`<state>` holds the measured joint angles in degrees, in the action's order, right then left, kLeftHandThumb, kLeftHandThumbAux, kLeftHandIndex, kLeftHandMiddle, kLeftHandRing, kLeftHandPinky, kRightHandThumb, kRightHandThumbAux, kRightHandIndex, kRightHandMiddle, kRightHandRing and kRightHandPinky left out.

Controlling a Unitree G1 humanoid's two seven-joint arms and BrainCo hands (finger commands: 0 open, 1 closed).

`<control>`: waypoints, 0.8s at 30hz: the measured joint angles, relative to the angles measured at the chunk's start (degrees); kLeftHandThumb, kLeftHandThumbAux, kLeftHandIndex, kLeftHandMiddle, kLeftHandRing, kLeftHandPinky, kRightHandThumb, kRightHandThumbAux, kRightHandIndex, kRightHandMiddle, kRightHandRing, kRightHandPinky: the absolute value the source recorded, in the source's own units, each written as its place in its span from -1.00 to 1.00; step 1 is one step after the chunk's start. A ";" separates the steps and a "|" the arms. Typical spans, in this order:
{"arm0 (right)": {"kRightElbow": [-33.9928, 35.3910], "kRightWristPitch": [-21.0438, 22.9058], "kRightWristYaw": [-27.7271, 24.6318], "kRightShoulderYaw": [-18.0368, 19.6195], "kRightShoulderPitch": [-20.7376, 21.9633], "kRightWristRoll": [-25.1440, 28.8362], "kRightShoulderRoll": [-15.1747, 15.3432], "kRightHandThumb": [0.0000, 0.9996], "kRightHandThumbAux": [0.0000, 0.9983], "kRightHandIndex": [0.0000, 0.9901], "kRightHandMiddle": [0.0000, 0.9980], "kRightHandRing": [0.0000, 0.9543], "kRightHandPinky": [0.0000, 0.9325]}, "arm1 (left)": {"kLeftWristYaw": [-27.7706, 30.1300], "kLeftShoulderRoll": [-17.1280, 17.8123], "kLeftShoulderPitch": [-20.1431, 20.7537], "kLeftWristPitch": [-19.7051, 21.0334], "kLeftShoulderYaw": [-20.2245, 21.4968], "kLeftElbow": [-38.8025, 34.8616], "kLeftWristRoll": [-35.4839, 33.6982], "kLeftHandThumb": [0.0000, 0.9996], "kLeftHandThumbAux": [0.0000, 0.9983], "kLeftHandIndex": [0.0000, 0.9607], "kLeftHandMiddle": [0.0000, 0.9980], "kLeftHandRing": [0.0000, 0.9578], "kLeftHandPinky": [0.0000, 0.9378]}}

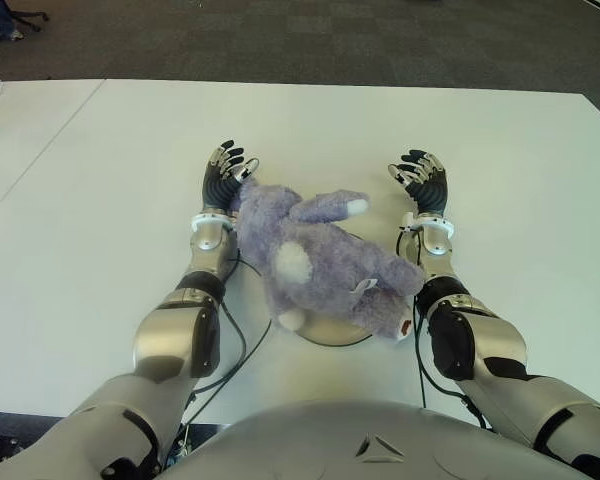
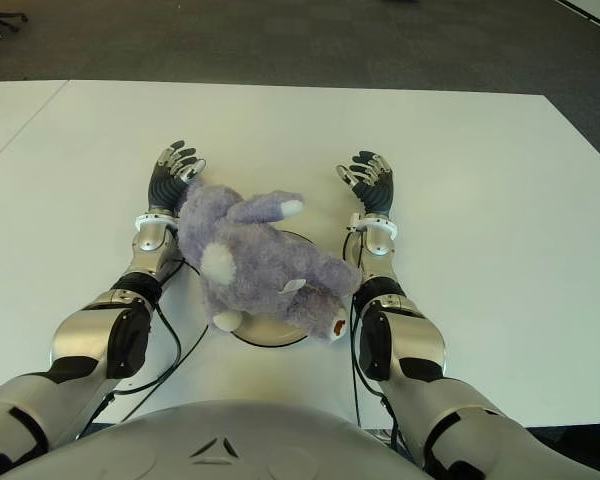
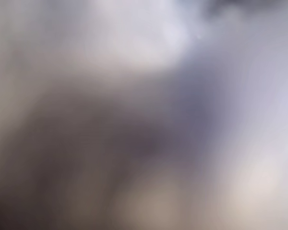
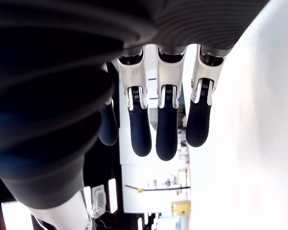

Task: Put the doll into the plate.

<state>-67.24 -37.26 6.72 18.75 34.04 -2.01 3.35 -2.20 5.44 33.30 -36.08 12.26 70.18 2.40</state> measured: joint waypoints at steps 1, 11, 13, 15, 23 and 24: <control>0.00 0.00 0.00 0.00 0.00 0.00 0.00 -0.59 0.70 -0.39 -0.31 -0.24 -0.22 | 0.00 0.00 0.00 0.00 0.02 0.00 -0.01 -1.00 0.29 -0.67 -0.48 -0.50 -0.58; 0.00 0.01 -0.01 0.00 0.00 0.00 0.00 -0.57 0.70 -0.40 -0.31 -0.24 -0.21 | 0.00 -0.10 0.00 -0.07 0.28 -0.02 -0.23 -1.00 0.37 -0.64 -0.47 -0.49 -0.54; 0.00 0.01 -0.02 0.00 0.00 0.00 0.00 -0.56 0.70 -0.40 -0.31 -0.24 -0.20 | 0.00 -0.12 0.00 -0.08 0.32 -0.02 -0.24 -1.00 0.38 -0.65 -0.48 -0.49 -0.55; 0.00 0.01 -0.02 0.00 0.00 0.00 0.00 -0.55 0.71 -0.40 -0.31 -0.23 -0.20 | 0.00 -0.13 0.00 -0.09 0.33 -0.02 -0.24 -1.00 0.40 -0.64 -0.48 -0.49 -0.55; 0.00 0.02 0.00 0.00 0.00 0.00 0.01 -0.52 0.71 -0.39 -0.30 -0.22 -0.19 | 0.00 -0.18 -0.01 -0.11 0.34 -0.03 -0.25 -1.00 0.42 -0.62 -0.46 -0.49 -0.54; 0.00 0.02 0.00 0.00 0.00 0.00 0.01 -0.52 0.72 -0.39 -0.29 -0.22 -0.20 | 0.00 -0.19 -0.01 -0.11 0.34 -0.03 -0.25 -1.00 0.42 -0.62 -0.46 -0.47 -0.51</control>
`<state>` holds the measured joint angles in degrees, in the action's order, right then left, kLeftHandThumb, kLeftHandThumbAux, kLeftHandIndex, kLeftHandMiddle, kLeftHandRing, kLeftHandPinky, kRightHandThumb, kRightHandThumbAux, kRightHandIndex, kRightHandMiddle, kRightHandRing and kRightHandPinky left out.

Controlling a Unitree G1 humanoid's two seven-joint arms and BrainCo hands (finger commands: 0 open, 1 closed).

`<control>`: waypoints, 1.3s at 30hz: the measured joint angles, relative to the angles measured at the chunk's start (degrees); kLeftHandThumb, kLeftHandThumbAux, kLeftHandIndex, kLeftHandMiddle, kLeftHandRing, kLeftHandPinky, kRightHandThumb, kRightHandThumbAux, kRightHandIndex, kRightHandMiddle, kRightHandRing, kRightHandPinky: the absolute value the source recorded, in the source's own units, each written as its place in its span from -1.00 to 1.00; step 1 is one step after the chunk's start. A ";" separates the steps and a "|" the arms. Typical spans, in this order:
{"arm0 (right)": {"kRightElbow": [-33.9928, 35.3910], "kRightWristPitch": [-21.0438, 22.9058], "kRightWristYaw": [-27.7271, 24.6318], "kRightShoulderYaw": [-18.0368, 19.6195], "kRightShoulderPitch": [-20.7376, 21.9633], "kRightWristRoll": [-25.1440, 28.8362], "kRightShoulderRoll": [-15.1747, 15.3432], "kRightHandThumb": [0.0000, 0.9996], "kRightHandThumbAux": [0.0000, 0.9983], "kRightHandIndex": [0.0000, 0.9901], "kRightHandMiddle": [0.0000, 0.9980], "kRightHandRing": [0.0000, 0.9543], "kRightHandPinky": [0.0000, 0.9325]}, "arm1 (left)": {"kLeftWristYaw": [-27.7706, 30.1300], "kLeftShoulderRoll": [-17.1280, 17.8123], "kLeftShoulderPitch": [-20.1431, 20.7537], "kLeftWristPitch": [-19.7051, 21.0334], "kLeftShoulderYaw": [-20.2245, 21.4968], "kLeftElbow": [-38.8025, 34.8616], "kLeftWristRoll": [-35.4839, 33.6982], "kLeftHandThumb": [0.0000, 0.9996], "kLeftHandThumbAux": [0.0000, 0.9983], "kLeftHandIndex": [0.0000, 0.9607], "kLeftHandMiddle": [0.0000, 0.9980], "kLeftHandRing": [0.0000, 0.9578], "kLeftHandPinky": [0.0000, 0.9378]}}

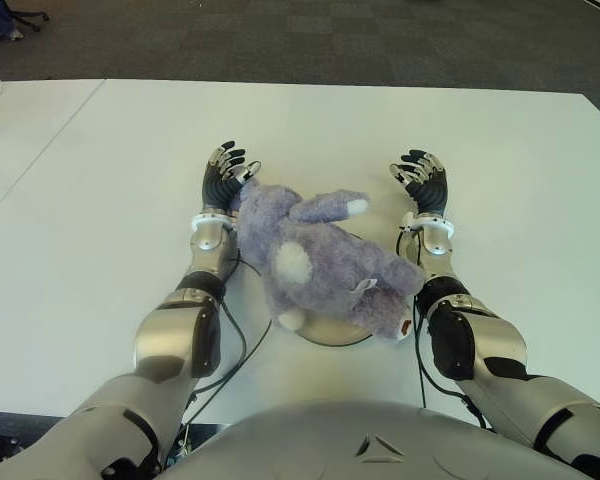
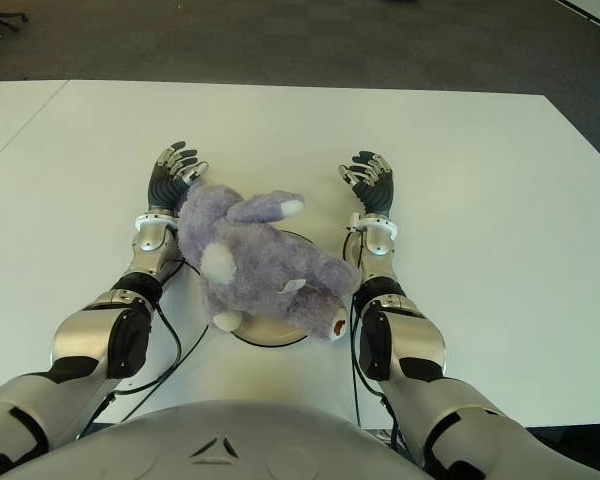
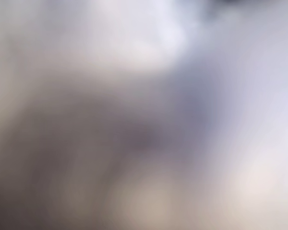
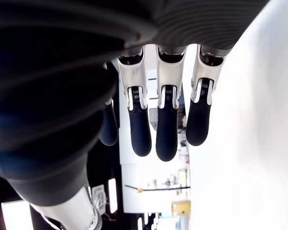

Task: Put the doll into the plate.

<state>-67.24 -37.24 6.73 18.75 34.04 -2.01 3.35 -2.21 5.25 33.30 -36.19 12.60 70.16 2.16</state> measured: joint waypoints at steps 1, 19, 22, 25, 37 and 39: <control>0.00 0.00 0.00 0.00 0.00 0.00 0.00 -0.52 0.72 -0.39 -0.29 -0.22 -0.21 | 0.00 0.00 0.00 0.00 0.00 0.00 0.00 -1.00 0.41 -0.61 -0.45 -0.47 -0.50; 0.00 0.00 -0.01 0.00 0.00 0.00 0.00 -0.53 0.72 -0.37 -0.29 -0.21 -0.15 | 0.00 -0.21 0.00 -0.19 0.40 -0.03 -0.57 -1.00 0.33 -0.64 -0.44 -0.43 -0.48; 0.00 0.00 -0.01 0.00 0.00 0.00 0.00 -0.53 0.72 -0.37 -0.29 -0.21 -0.15 | 0.00 -0.26 0.00 -0.22 0.49 -0.04 -0.72 -1.00 0.32 -0.64 -0.44 -0.44 -0.49; 0.00 0.00 -0.01 0.00 0.00 0.00 0.00 -0.46 0.72 -0.35 -0.28 -0.19 -0.13 | 0.01 -0.34 -0.02 -0.29 0.67 -0.07 -1.06 -1.00 0.30 -0.64 -0.45 -0.45 -0.51; 0.00 0.00 -0.01 0.03 0.00 0.01 0.00 -0.48 0.71 -0.36 -0.28 -0.21 -0.18 | 0.13 -0.46 -0.08 -0.30 0.82 -0.22 -1.48 -1.00 0.32 -0.66 -0.47 -0.47 -0.50; 0.00 0.00 -0.01 0.03 0.00 0.01 0.00 -0.49 0.70 -0.36 -0.29 -0.21 -0.19 | 0.13 -0.46 -0.08 -0.30 0.82 -0.23 -1.49 -1.00 0.32 -0.67 -0.47 -0.47 -0.50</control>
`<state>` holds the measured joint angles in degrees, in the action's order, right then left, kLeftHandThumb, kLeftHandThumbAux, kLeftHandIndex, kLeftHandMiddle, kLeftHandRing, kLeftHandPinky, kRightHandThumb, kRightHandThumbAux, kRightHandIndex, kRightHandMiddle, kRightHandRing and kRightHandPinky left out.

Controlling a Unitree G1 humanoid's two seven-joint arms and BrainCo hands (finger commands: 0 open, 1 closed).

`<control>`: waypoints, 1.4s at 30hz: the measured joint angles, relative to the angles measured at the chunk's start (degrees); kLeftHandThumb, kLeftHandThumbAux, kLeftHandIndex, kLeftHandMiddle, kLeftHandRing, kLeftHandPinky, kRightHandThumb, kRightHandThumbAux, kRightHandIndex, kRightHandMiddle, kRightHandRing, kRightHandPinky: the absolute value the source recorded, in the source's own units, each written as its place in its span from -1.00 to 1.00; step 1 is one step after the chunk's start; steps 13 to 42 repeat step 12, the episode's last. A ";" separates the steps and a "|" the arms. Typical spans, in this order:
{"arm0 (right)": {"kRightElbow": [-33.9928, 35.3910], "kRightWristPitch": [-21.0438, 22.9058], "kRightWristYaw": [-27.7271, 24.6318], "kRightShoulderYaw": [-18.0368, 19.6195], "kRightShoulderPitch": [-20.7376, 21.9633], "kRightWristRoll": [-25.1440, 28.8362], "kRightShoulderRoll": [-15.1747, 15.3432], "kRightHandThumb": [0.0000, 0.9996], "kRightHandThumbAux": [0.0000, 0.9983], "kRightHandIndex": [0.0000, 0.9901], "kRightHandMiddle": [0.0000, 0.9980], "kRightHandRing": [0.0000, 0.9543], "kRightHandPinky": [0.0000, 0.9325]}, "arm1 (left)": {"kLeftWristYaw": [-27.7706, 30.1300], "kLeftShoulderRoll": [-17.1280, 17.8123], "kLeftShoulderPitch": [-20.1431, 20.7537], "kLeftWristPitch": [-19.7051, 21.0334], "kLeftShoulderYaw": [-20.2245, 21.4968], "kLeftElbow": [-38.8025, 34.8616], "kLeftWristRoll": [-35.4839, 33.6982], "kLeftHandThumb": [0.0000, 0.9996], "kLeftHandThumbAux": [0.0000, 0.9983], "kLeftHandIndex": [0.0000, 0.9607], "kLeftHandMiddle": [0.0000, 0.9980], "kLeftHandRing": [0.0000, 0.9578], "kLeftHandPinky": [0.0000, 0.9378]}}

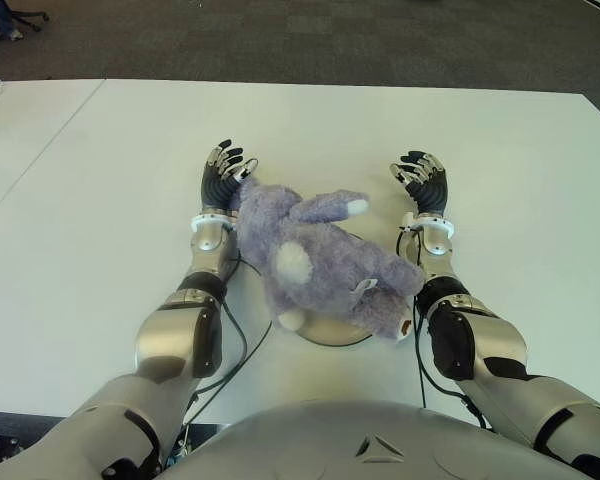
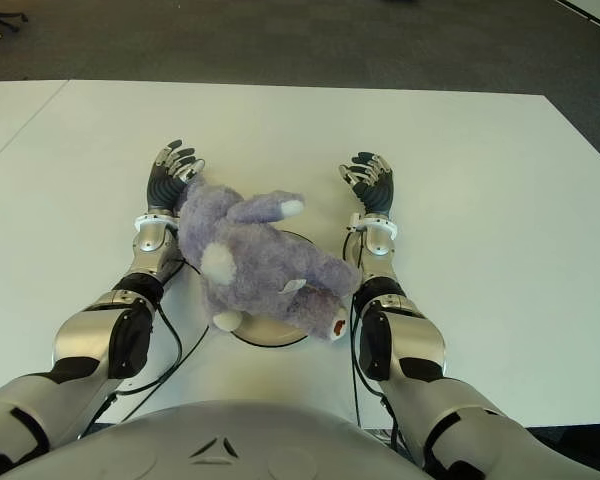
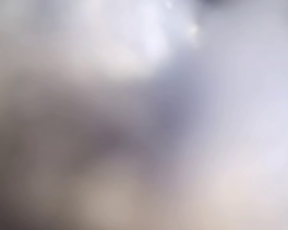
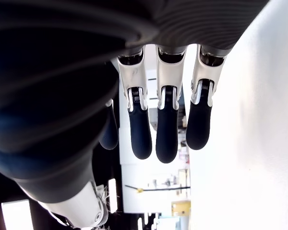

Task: Put the doll into the plate.

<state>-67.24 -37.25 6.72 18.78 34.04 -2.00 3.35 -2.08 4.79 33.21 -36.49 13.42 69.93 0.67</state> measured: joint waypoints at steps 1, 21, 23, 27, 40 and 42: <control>0.00 0.00 0.00 0.00 0.00 0.00 0.00 -0.49 0.71 -0.36 -0.29 -0.21 -0.19 | 0.00 0.00 0.00 0.00 0.00 0.00 0.00 -1.00 0.32 -0.67 -0.47 -0.47 -0.50; 0.00 0.00 0.01 -0.01 0.00 0.00 0.00 -0.52 0.70 -0.39 -0.31 -0.23 -0.22 | 0.15 0.00 0.00 0.01 0.00 0.00 -0.02 -1.00 0.31 -0.65 -0.45 -0.45 -0.49; 0.00 0.00 0.01 -0.01 0.00 0.00 0.00 -0.52 0.70 -0.39 -0.31 -0.23 -0.22 | 0.15 0.00 0.00 0.01 0.00 0.00 -0.02 -1.00 0.31 -0.65 -0.45 -0.45 -0.49; 0.00 0.00 0.01 -0.01 0.00 0.00 0.00 -0.52 0.70 -0.39 -0.31 -0.23 -0.22 | 0.15 0.00 0.00 0.01 0.00 0.00 -0.02 -1.00 0.31 -0.65 -0.45 -0.45 -0.49; 0.00 0.00 0.01 -0.01 0.00 0.00 0.00 -0.52 0.70 -0.39 -0.31 -0.23 -0.22 | 0.15 0.00 0.00 0.01 0.00 0.00 -0.02 -1.00 0.31 -0.65 -0.45 -0.45 -0.49; 0.00 0.00 0.01 -0.01 0.00 0.00 0.00 -0.52 0.70 -0.39 -0.31 -0.23 -0.22 | 0.15 0.00 0.00 0.01 0.00 0.00 -0.02 -1.00 0.31 -0.65 -0.45 -0.45 -0.49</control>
